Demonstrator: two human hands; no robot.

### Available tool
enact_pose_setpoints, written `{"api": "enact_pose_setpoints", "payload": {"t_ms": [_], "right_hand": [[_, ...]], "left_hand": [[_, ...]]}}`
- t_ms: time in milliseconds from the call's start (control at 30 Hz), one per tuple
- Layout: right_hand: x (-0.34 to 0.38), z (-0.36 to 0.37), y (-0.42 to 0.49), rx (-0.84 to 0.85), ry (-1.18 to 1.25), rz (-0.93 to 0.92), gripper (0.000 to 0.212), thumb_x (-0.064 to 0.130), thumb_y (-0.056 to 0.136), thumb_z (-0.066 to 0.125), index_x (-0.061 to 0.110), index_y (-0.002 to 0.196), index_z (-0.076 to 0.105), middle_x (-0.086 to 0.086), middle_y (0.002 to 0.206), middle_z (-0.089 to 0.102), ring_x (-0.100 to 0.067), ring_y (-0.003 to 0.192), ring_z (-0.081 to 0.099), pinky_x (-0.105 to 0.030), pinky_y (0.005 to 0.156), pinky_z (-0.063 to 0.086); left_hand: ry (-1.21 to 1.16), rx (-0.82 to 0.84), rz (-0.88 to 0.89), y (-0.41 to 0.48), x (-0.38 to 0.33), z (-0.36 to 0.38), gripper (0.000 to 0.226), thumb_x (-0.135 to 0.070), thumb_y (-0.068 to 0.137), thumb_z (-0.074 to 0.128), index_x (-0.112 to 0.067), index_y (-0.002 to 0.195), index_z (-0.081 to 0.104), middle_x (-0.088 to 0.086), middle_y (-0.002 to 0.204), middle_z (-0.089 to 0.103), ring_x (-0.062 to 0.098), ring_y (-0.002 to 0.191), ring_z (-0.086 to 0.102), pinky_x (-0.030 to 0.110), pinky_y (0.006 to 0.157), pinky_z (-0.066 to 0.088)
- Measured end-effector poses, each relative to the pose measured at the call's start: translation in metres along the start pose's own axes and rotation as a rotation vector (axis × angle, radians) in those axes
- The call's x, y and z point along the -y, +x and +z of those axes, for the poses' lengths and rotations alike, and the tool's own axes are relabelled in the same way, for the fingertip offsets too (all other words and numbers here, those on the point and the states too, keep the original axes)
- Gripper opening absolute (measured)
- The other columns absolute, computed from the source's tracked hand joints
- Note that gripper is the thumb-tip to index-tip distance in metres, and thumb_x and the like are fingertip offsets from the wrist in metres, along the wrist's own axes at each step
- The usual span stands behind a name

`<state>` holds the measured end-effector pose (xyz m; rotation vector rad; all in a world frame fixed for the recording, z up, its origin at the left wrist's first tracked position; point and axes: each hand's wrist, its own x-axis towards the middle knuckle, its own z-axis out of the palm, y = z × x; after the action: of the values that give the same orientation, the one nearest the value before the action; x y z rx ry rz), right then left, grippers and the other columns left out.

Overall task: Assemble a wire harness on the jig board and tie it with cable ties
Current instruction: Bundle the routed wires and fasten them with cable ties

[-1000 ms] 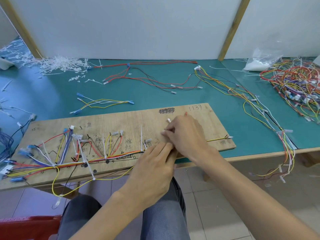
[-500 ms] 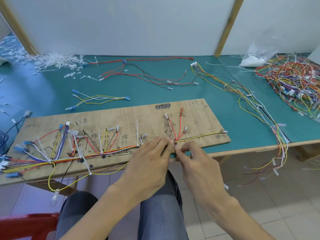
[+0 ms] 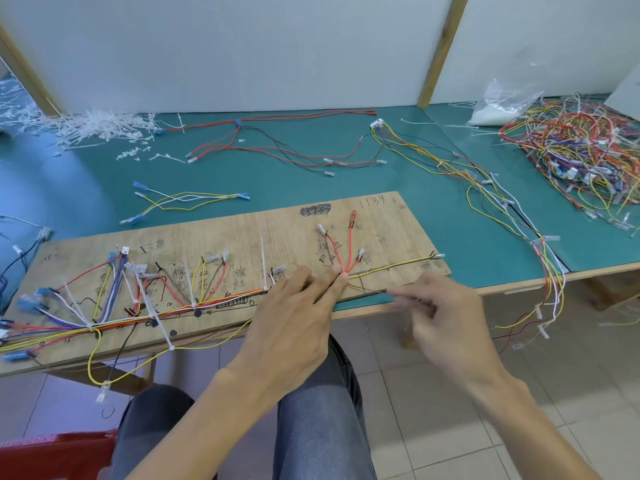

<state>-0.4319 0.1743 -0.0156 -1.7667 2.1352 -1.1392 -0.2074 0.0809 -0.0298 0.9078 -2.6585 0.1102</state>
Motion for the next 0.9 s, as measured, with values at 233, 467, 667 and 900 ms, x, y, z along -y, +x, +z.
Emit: {"api": "enact_pose_setpoints", "payload": {"t_ms": [233,467,667,900], "right_hand": [[-0.038,-0.04,0.051,-0.086,0.127,0.199,0.03,0.01,0.088,0.083,0.037,0.101,0.081,0.017,0.086,0.079,-0.001,0.085,0.072,-0.015,0.084,0.054],[-0.051,-0.031,0.06,-0.171,0.352,0.347,0.033,0.003,0.082,0.088,0.032,0.096,0.082,0.004,0.088,0.081,-0.016,0.084,0.077,-0.041,0.091,0.063],[-0.051,-0.031,0.074,-0.128,0.301,0.416,0.023,0.011,0.084,0.087,0.033,0.089,0.084,0.011,0.08,0.08,-0.004,0.075,0.073,-0.03,0.08,0.059],[-0.052,-0.033,0.089,-0.06,0.147,0.437,0.017,0.011,0.084,0.086,0.028,0.085,0.085,0.011,0.073,0.078,-0.005,0.076,0.075,-0.029,0.083,0.061]], "left_hand": [[0.014,-0.038,-0.028,-0.002,-0.003,0.003,0.05,-0.026,0.103,0.048,-0.016,0.152,0.052,-0.006,0.152,0.055,0.024,0.109,0.051,0.04,0.09,0.05],[0.005,-0.047,-0.048,0.0,-0.006,0.004,0.051,-0.028,0.101,0.052,-0.018,0.151,0.054,-0.007,0.151,0.057,0.023,0.112,0.052,0.04,0.092,0.051],[0.007,-0.058,-0.048,-0.001,-0.005,0.006,0.051,-0.028,0.101,0.053,-0.017,0.15,0.054,-0.006,0.151,0.057,0.023,0.11,0.052,0.039,0.092,0.051],[-0.004,-0.056,-0.046,-0.003,-0.005,0.009,0.051,-0.03,0.101,0.05,-0.017,0.151,0.053,-0.006,0.154,0.053,0.023,0.111,0.051,0.038,0.093,0.049]]}}
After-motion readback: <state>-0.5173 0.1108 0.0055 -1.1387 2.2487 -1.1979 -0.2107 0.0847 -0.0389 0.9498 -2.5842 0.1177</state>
